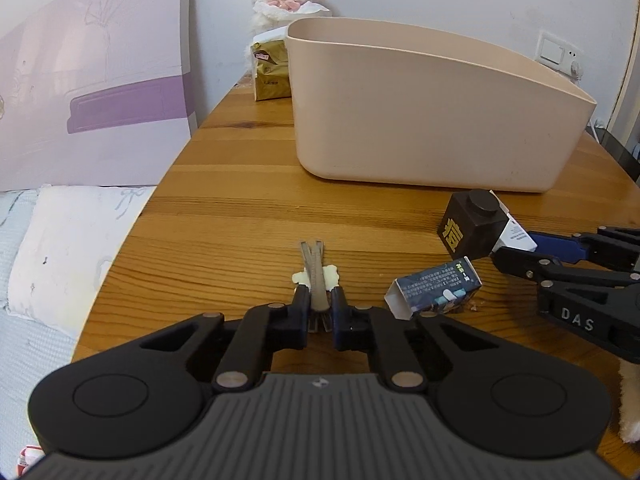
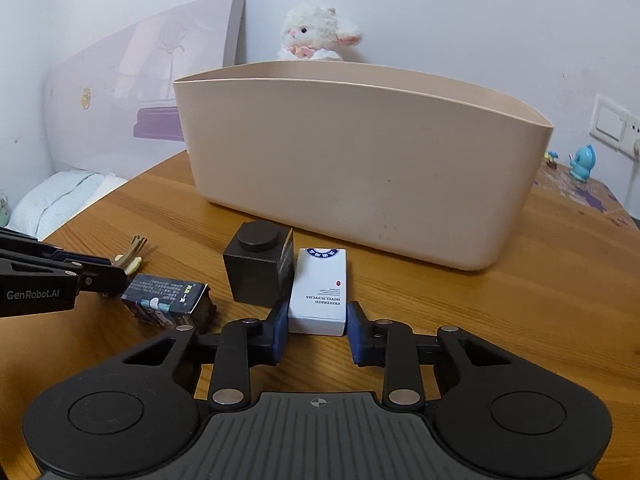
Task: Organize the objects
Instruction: 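Grasp the wooden clip with left tool while right tool grasps white box, then carry the clip and white box over the basket and release both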
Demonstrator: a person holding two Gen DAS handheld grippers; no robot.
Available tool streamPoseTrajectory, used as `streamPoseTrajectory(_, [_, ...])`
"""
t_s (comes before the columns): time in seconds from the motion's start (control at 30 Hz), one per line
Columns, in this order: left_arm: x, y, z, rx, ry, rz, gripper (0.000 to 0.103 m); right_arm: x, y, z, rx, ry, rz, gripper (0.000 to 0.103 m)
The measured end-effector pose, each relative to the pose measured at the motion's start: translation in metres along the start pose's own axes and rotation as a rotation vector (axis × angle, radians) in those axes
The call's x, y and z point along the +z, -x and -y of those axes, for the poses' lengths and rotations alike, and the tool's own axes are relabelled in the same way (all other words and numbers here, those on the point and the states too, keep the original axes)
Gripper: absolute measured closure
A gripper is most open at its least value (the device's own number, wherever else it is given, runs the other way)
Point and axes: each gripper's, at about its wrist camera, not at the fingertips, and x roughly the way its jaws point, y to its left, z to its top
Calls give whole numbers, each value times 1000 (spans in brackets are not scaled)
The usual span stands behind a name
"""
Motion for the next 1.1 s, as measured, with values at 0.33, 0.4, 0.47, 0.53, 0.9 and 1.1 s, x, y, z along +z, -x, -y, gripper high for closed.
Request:
streamPoseTrajectory(0.33, [9,35,3,-2,-19,77,91,0,45,20,-10,-112,24,75])
streamPoseTrajectory(0.4, [13,45,4,-12,-28,94,91,3,60,24,-12,-127,49,75])
streamPoseTrajectory(0.47, [20,56,6,-15,-40,116,91,6,74,29,-13,-140,74,75])
streamPoseTrajectory(0.53, [28,65,10,-8,-60,144,91,9,86,34,-13,-143,99,75])
streamPoseTrajectory(0.9, [112,80,41,19,-122,293,91,70,110,69,-43,-143,235,75])
streamPoseTrajectory(1.1, [161,55,68,49,-159,312,91,101,92,79,-77,-149,250,75])
